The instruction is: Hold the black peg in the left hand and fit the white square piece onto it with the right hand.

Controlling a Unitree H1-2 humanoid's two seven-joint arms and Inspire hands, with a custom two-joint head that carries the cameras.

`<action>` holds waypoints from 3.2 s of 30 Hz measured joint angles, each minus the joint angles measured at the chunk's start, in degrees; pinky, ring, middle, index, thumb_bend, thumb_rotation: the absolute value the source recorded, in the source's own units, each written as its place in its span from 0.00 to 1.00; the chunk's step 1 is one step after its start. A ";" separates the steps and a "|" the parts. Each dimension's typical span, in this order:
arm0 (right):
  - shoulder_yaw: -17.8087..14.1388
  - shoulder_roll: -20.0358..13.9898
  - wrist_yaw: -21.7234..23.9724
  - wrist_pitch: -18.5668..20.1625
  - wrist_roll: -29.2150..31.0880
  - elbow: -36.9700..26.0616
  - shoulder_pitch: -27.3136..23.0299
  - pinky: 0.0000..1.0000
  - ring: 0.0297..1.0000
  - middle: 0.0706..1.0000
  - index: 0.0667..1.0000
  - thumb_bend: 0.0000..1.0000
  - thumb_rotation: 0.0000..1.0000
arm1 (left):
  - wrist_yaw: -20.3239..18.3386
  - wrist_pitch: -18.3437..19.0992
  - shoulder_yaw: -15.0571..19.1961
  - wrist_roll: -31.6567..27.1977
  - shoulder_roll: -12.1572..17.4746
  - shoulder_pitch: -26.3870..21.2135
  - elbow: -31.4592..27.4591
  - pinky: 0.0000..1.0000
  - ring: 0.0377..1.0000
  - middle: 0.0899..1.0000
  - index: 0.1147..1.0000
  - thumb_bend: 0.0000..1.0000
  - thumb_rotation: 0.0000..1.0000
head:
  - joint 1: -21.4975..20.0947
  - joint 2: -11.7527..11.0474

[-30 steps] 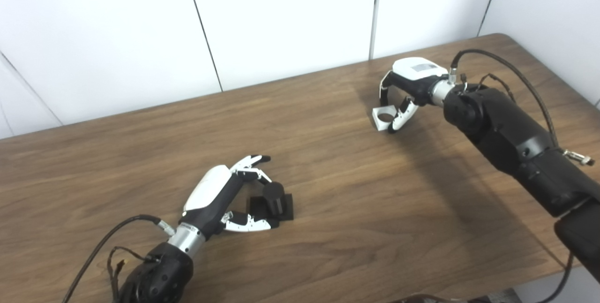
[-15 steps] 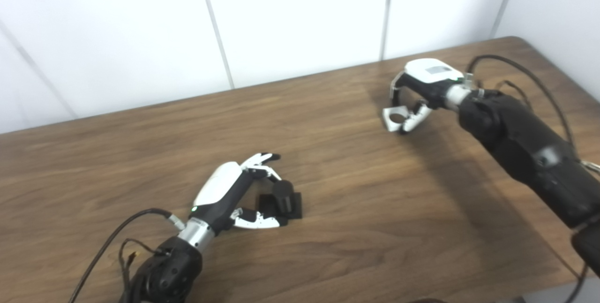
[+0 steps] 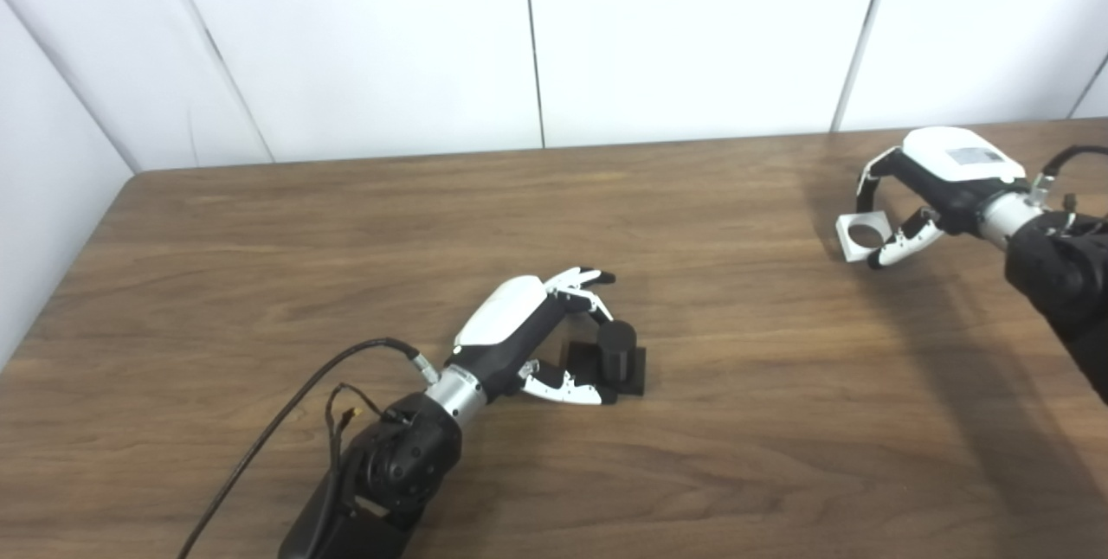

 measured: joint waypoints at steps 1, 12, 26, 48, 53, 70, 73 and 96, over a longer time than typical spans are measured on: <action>-0.21 0.00 -0.23 -0.51 0.03 -0.15 0.07 0.85 0.81 0.73 0.45 0.52 0.13 | 0.17 0.00 -0.03 0.01 -0.05 0.00 0.06 0.86 0.95 0.91 0.43 0.52 0.08 | -0.09 0.09; -2.03 0.24 -0.43 -2.48 0.77 -6.72 0.34 0.91 0.84 0.74 0.45 0.52 0.13 | 1.88 -0.21 -0.70 0.83 -0.05 -0.24 0.62 0.86 0.95 0.90 0.43 0.52 0.08 | -0.70 0.26; -4.22 0.52 10.22 -0.08 4.78 -21.40 0.10 0.95 0.87 0.76 0.45 0.52 0.13 | 2.54 -0.95 -0.78 0.84 -0.26 -1.10 2.29 0.88 0.95 0.90 0.43 0.52 0.08 | -1.67 0.26; -3.84 4.76 23.34 6.72 13.24 -32.68 -4.87 0.86 0.88 0.77 0.44 0.52 0.14 | 2.58 -0.80 -0.77 0.84 -0.42 -1.20 2.32 0.87 0.95 0.90 0.43 0.52 0.08 | -2.46 0.53; -2.53 5.24 27.71 9.75 14.75 -34.30 -7.79 0.85 0.89 0.78 0.44 0.52 0.14 | 2.58 -0.78 -0.79 0.84 -0.45 -1.22 2.33 0.87 0.95 0.90 0.43 0.52 0.08 | -2.46 0.53; 2.63 6.94 35.92 16.84 17.95 -35.51 -12.82 0.83 0.89 0.78 0.44 0.52 0.13 | 2.28 -0.67 -0.82 0.84 -0.49 -1.35 2.32 0.87 0.94 0.90 0.43 0.52 0.08 | -2.37 0.97; 3.48 7.37 35.92 16.85 17.96 -35.50 -12.81 0.84 0.89 0.78 0.44 0.52 0.13 | 2.19 -0.67 -0.82 0.84 -0.49 -1.35 2.32 0.86 0.94 0.90 0.43 0.52 0.08 | -2.29 1.14; 8.31 12.11 35.70 16.87 14.80 -31.80 -9.89 0.92 0.92 0.79 0.44 0.52 0.14 | 1.99 0.26 -0.90 0.87 -0.77 -1.34 2.01 0.85 0.94 0.90 0.43 0.52 0.08 | -1.76 1.76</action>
